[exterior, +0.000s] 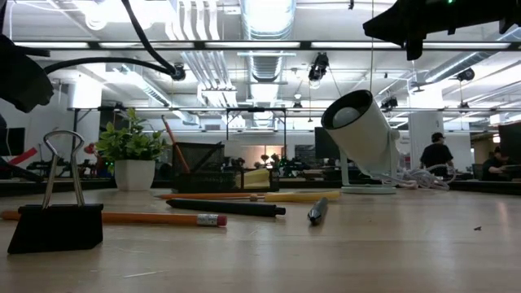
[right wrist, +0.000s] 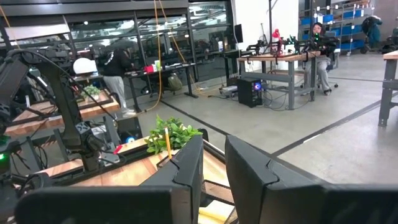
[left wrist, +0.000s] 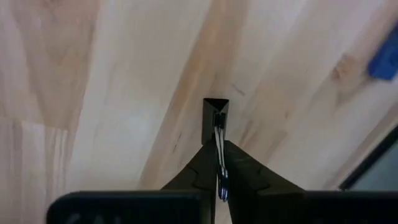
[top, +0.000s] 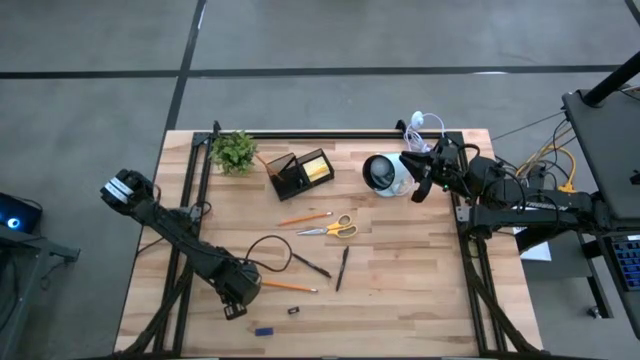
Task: Pick and place office supplies into organizer
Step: Put the left black binder clip into the black desk organizer
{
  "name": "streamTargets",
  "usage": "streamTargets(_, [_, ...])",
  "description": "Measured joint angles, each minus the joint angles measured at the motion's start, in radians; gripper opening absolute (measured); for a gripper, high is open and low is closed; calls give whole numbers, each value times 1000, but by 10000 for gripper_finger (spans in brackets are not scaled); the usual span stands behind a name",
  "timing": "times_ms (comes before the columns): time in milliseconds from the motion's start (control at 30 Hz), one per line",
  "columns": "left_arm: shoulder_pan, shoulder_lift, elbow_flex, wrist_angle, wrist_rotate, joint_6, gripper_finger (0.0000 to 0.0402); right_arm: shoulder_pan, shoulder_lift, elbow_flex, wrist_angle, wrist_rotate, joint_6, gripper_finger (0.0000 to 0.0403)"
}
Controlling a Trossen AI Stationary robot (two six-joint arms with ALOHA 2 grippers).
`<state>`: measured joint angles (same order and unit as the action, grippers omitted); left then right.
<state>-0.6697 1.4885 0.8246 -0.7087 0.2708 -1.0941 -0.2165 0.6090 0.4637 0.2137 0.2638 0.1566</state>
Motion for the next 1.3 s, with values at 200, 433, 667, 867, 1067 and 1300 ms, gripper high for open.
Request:
streamTargets(200, [1, -29, 0, -6, 52, 34, 1, 0, 0, 0, 0, 0, 0, 59])
streamTargets(433, [19, -101, 0, -6, 35, 27, 1, 0, 0, 0, 0, -1, 0, 59])
streamTargets(667, [94, -165, 0, -5, -33, 35, 0, 0, 0, 0, 0, 0, 0, 59])
streamTargets(867, [184, -211, 0, 3, -99, 112, 0, 0, 0, 0, 0, 0, 0, 59])
streamTargets(1067, [292, -220, 6, 21, -113, 205, 0, 0, 0, 0, 0, 0, 0, 59])
streamTargets(1300, [409, -198, 43, 30, -121, 376, 0, 0, 0, 0, 1, 0, 0, 59])
